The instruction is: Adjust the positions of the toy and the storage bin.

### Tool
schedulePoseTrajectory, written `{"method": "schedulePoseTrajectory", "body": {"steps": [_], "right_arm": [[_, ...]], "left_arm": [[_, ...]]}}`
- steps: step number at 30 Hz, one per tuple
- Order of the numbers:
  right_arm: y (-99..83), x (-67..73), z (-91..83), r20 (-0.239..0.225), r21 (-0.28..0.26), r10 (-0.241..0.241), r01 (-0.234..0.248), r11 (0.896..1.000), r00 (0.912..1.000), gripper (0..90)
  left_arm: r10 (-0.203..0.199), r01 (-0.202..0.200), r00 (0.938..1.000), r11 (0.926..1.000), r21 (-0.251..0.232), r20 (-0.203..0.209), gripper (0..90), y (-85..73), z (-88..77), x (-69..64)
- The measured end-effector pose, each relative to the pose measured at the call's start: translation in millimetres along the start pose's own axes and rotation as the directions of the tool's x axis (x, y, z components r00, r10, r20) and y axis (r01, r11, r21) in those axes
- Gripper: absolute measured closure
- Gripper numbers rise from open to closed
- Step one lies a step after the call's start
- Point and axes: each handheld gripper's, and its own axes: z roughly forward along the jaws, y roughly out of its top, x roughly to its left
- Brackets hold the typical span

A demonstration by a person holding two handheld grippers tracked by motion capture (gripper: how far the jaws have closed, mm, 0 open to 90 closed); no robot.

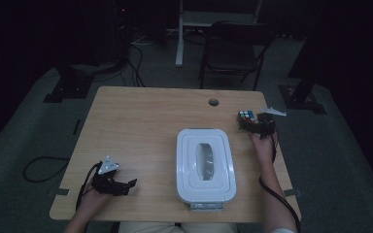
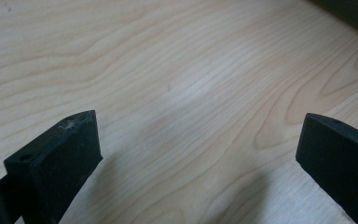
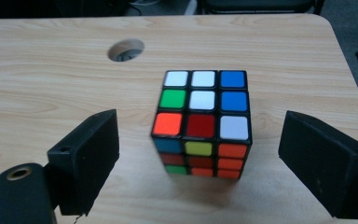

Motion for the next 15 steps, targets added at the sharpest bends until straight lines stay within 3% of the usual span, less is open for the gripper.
{"method": "schedulePoseTrajectory", "body": {"steps": [5, 11, 15], "right_arm": [[0.5, -1.1, 15.8, 0.033, 0.022, 0.004, -0.005, 1.0, 0.9995, 12.3], [4.6, 3.1, 32.0, 0.059, 0.05, -0.006, 0.003, 0.999, 0.9982, 12.4], [4.4, 2.4, 41.8, 0.069, 0.074, 0.017, -0.022, 0.997, 0.9974, 13.8]], "left_arm": [[0.017, -0.013, 0.9982, 0.9981, 0.061, -0.058, 0.6, 1.6, 5.1, -3.4], [0.009, -0.005, 0.9975, 0.9982, 0.06, -0.07, 0.6, 2.5, 6.3, -2.9], [0.01, -0.006, 0.9975, 0.9981, 0.061, -0.07, 0.6, 2.5, 6.3, -2.9]]}}
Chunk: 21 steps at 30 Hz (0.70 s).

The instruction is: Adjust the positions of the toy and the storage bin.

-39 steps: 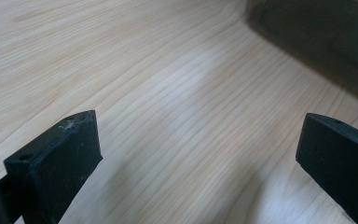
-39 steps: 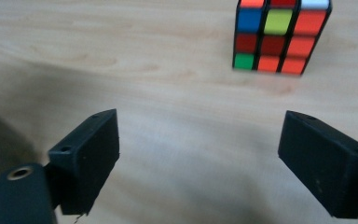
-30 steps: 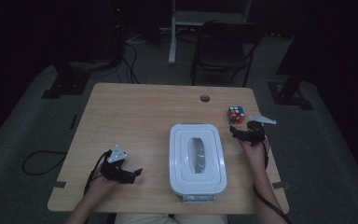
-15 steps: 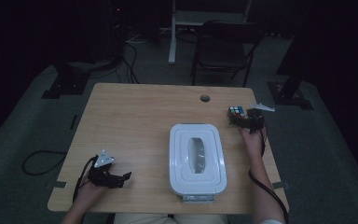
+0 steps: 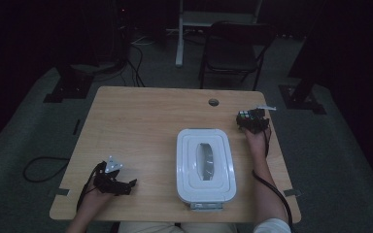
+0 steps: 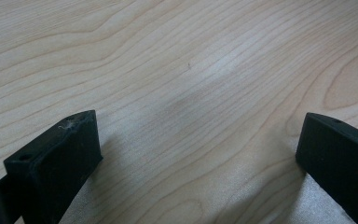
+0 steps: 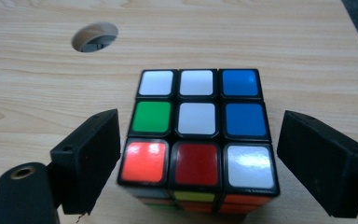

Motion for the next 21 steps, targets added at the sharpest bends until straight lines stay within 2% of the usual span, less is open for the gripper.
{"method": "schedulePoseTrajectory", "body": {"steps": [5, 6, 9, 10, 14, 15, 21], "right_arm": [[-4.4, 1.7, 7.8, 0.005, 0.024, -0.011, 0.011, 1.0, 0.9999, 16.6], [-6.6, 2.7, 10.0, 0.014, 0.038, -0.022, 0.021, 0.999, 0.9997, 24.6], [-7.1, 2.8, 8.8, 0.01, 0.027, -0.025, 0.025, 0.999, 0.9996, 28.9], [-7.8, 4.2, 7.6, 0.028, 0.034, -0.044, 0.043, 0.998, 0.9986, 33.1], [-8.1, 5.9, 5.1, 0.036, 0.041, -0.072, 0.071, 0.997, 0.9967, 33.8], [-9.1, 6.3, 3.1, 0.05, 0.039, -0.08, 0.078, 0.996, 0.9955, 33.8], [-10.3, 3.8, -8.0, 0.012, 0.031, -0.082, 0.081, 0.996, 0.9966, 33.8]], "left_arm": [[0.0, 0.0, 1.0, 1.0, 0.001, 0.0, 0.6, 0.0, 0.0, 0.0], [0.0, 0.0, 1.0, 1.0, 0.001, 0.0, 0.6, 0.0, 0.0, 0.0], [-0.001, 0.001, 1.0, 1.0, 0.001, -0.002, 0.6, 0.0, -0.1, -0.1], [-0.003, 0.003, 1.0, 1.0, 0.001, -0.003, 0.6, 0.0, -0.1, -0.3], [-0.003, 0.003, 1.0, 1.0, 0.001, -0.005, 0.6, -0.1, -0.2, -0.2], [-0.002, 0.002, 1.0, 1.0, 0.001, -0.005, 0.6, -0.1, -0.2, -0.1], [-0.003, 0.003, 1.0, 1.0, 0.001, -0.005, 0.6, 0.0, -0.2, -0.2]]}}
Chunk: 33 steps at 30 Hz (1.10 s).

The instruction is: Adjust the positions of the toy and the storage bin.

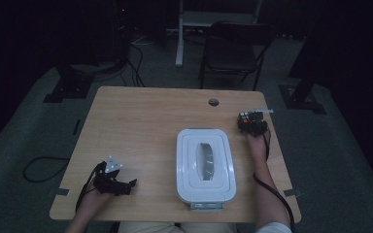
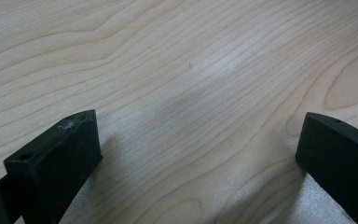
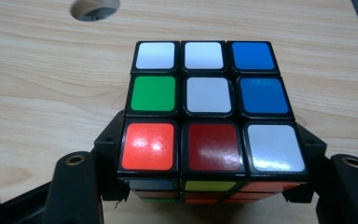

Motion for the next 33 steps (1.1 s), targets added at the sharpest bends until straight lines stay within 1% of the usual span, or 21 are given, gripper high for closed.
{"method": "schedulePoseTrajectory", "body": {"steps": [4, 7, 8, 11, 12, 13, 14, 16, 18, 19, 20, 21, 24, 25, 26, 28, 29, 30, 31, 32, 33], "right_arm": [[-1.0, -2.1, -14.7, -0.025, -0.021, 0.008, -0.008, 1.0, 0.9997, 33.9], [-4.3, -2.5, -25.2, -0.032, -0.025, -0.001, 0.0, 1.0, 0.9995, 33.8], [-5.9, -2.1, -28.8, -0.027, -0.027, -0.004, 0.004, 1.0, 0.9996, 33.8], [-12.1, -2.0, -40.5, -0.041, -0.034, -0.02, 0.018, 0.999, 0.999, 33.9], [-12.1, -2.0, -40.5, -0.041, -0.034, -0.02, 0.018, 0.999, 0.999, 33.9], [-14.7, -1.9, -44.7, -0.047, -0.037, -0.027, 0.026, 0.999, 0.9985, 33.9], [-21.6, -1.5, -54.1, -0.058, -0.046, -0.039, 0.037, 0.998, 0.9976, 33.8], [-29.1, -0.8, -61.9, -0.052, -0.052, -0.057, 0.054, 0.997, 0.997, 33.8], [-32.1, -0.7, -64.7, -0.053, -0.052, -0.063, 0.06, 0.997, 0.9966, 33.8], [-41.6, -0.4, -73.4, -0.063, -0.055, -0.071, 0.068, 0.996, 0.9954, 33.8], [-41.6, -0.4, -73.4, -0.063, -0.055, -0.071, 0.068, 0.996, 0.9954, 33.8], [-50.1, 0.3, -80.9, -0.063, -0.049, -0.084, 0.081, 0.996, 0.9945, 33.8], [-61.2, 0.5, -91.7, -0.076, -0.043, -0.098, 0.095, 0.995, 0.9922, 33.8], [-61.2, 0.5, -91.7, -0.076, -0.043, -0.098, 0.095, 0.995, 0.9922, 33.8], [-69.7, 0.3, -101.2, -0.084, -0.05, -0.113, 0.109, 0.993, 0.9901, 33.8], [-72.6, -0.1, -104.8, -0.091, -0.053, -0.114, 0.109, 0.993, 0.9894, 33.9], [-76.7, -0.8, -109.2, -0.092, -0.057, -0.11, 0.105, 0.993, 0.9897, 33.9], [-85.4, -1.6, -118.9, -0.096, -0.06, -0.11, 0.104, 0.993, 0.9893, 33.9], [-85.4, -1.6, -118.9, -0.096, -0.06, -0.11, 0.104, 0.993, 0.9893, 33.9], [-92.0, -1.4, -127.0, -0.088, -0.061, -0.123, 0.118, 0.991, 0.9885, 33.9], [-92.0, -1.4, -127.0, -0.088, -0.061, -0.123, 0.118, 0.991, 0.9885, 33.9]], "left_arm": [[-0.005, 0.005, 1.0, 1.0, -0.002, -0.004, 0.6, 0.1, 0.3, -0.5], [-0.006, 0.006, 1.0, 1.0, -0.002, -0.005, 0.6, 0.1, 0.3, -0.4], [-0.007, 0.007, 1.0, 1.0, -0.002, -0.005, 0.6, 0.1, 0.3, -0.4], [-0.011, 0.011, 0.9999, 0.9999, -0.001, -0.009, 0.6, 0.1, 0.3, -0.2], [-0.011, 0.011, 0.9999, 0.9999, -0.001, -0.009, 0.6, 0.1, 0.3, -0.2], [-0.011, 0.011, 0.9999, 0.9999, -0.001, -0.009, 0.6, 0.1, 0.3, -0.2], [-0.011, 0.011, 0.9999, 0.9999, -0.001, -0.009, 0.6, 0.1, 0.3, -0.2], [-0.013, 0.013, 0.9999, 0.9999, -0.002, -0.011, 0.6, 0.1, 0.3, -0.2], [-0.013, 0.013, 0.9999, 0.9999, -0.002, -0.011, 0.6, 0.1, 0.3, -0.1], [-0.013, 0.013, 0.9999, 0.9999, -0.001, -0.011, 0.6, 0.1, 0.3, -0.1], [-0.012, 0.012, 0.9999, 0.9999, -0.001, -0.011, 0.6, 0.1, 0.3, -0.1], [-0.012, 0.012, 0.9999, 0.9999, -0.001, -0.011, 0.6, 0.1, 0.3, -0.1], [-0.013, 0.013, 0.9999, 0.9999, -0.001, -0.011, 0.5, 0.1, 0.3, -0.1], [-0.013, 0.013, 0.9999, 0.9999, -0.001, -0.011, 0.6, 0.1, 0.3, -0.1], [-0.013, 0.013, 0.9999, 0.9999, 0.0, -0.011, 0.5, 0.2, 0.2, -0.1], [-0.012, 0.012, 0.9999, 0.9999, -0.001, -0.011, 0.6, 0.1, 0.3, 0.0], [-0.012, 0.012, 0.9999, 0.9999, 0.0, -0.011, 0.6, 0.1, 0.2, 0.0], [-0.012, 0.012, 0.9999, 0.9999, 0.0, -0.011, 0.6, 0.1, 0.2, 0.0], [-0.012, 0.012, 0.9999, 0.9999, 0.0, -0.011, 0.6, 0.1, 0.2, 0.0], [-0.012, 0.012, 0.9999, 0.9999, 0.0, -0.011, 0.5, 0.1, 0.2, 0.0], [-0.012, 0.012, 0.9999, 0.9999, 0.0, -0.011, 0.5, 0.1, 0.2, 0.0]]}}
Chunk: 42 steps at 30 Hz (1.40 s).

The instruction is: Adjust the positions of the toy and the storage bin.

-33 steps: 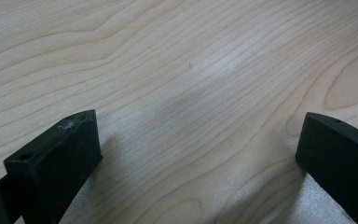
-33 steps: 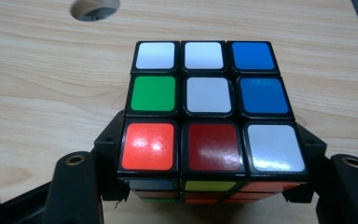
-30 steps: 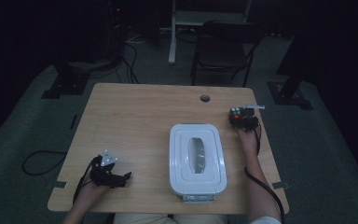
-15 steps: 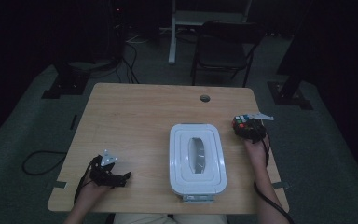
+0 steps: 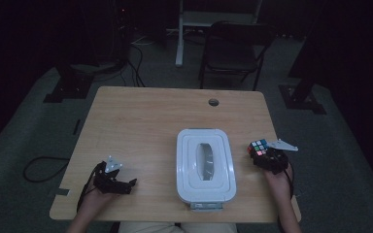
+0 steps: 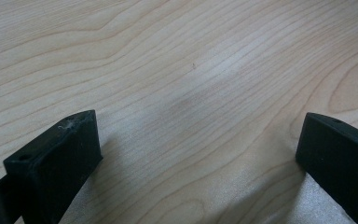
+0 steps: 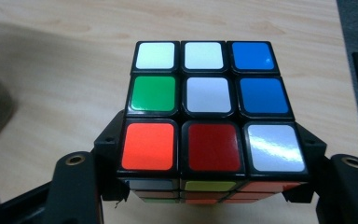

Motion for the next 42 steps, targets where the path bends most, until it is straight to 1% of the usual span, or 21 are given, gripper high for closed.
{"method": "schedulePoseTrajectory", "body": {"steps": [2, 5, 9, 14, 16, 20, 24, 26, 27, 29, 32, 34, 35, 38, 42], "right_arm": [[-5.9, 1.4, -8.6, 0.013, 0.0, -0.016, 0.016, 1.0, 0.9998, 33.8], [-13.4, 1.7, -18.0, 0.016, 0.004, -0.019, 0.019, 1.0, 0.9997, 33.8], [-24.9, 1.7, -32.2, 0.031, 0.015, -0.037, 0.037, 0.999, 0.9988, 33.8], [-39.7, -3.1, -44.5, 0.043, 0.019, -0.02, 0.019, 1.0, 0.9989, 33.8], [-45.2, -5.9, -46.0, 0.046, 0.028, -0.015, 0.014, 1.0, 0.9988, 33.8], [-52.9, -11.1, -46.5, 0.045, 0.033, 0.017, -0.018, 0.999, 0.9989, 33.8], [-56.4, -13.9, -41.8, 0.034, 0.045, 0.037, -0.039, 0.998, 0.9987, 33.8], [-57.9, -15.1, -38.5, 0.037, 0.058, 0.034, -0.036, 0.998, 0.9987, 33.8], [-58.5, -16.4, -38.1, 0.025, 0.053, 0.05, -0.052, 0.997, 0.9984, 33.8], [-58.6, -17.5, -37.9, 0.031, 0.05, 0.05, -0.051, 0.997, 0.9983, 33.8], [-58.8, -18.3, -37.6, 0.027, 0.047, 0.057, -0.059, 0.997, 0.998, 33.3], [-58.8, -20.0, -37.9, 0.007, 0.042, 0.081, -0.081, 0.996, 0.9967, 29.3], [-58.4, -20.3, -38.6, 0.009, 0.037, 0.089, -0.089, 0.995, 0.996, 27.9], [-54.6, -17.8, -43.0, 0.021, 0.019, 0.077, -0.078, 0.997, 0.9968, 21.4], [-47.3, -14.3, -49.5, 0.045, -0.022, 0.068, -0.067, 0.998, 0.9967, 19.0]], "left_arm": [[0.0, 0.0, 1.0, 1.0, 0.0, 0.0, 0.6, 0.0, 0.0, 0.0], [0.0, 0.0, 1.0, 1.0, -0.001, 0.0, 0.6, 0.0, 0.0, 0.0], [0.0, 0.0, 1.0, 1.0, -0.001, 0.0, 0.6, 0.0, 0.0, 0.0], [0.0, 0.0, 1.0, 1.0, -0.001, 0.0, 0.5, 0.0, 0.0, 0.0], [0.0, 0.0, 1.0, 1.0, -0.001, 0.0, 0.6, 0.0, 0.0, 0.0], [0.0, 0.0, 1.0, 1.0, -0.001, 0.0, 0.5, 0.0, 0.0, 0.0], [0.001, -0.001, 1.0, 1.0, 0.0, 0.0, 0.5, 0.0, 0.0, 0.0], [0.0, 0.0, 1.0, 1.0, -0.001, 0.0, 0.5, 0.0, 0.1, -0.1], [0.0, 0.0, 1.0, 1.0, -0.001, 0.0, 0.5, 0.0, 0.0, -0.1], [0.0, 0.0, 1.0, 1.0, -0.001, 0.0, 0.5, 0.0, 0.1, -0.1], [0.0, 0.0, 1.0, 1.0, -0.001, 0.0, 0.6, 0.0, 0.1, -0.1], [0.004, -0.004, 1.0, 1.0, -0.002, 0.004, 0.6, -0.1, 0.0, 0.1], [0.008, -0.008, 0.9999, 1.0, -0.002, 0.007, 0.5, -0.2, 0.0, 0.2], [0.013, -0.013, 0.9998, 0.9999, -0.001, 0.012, 0.5, -0.2, -0.2, 0.3], [0.013, -0.013, 0.9998, 0.9999, 0.0, 0.012, 0.6, -0.3, -0.3, 0.2]]}}
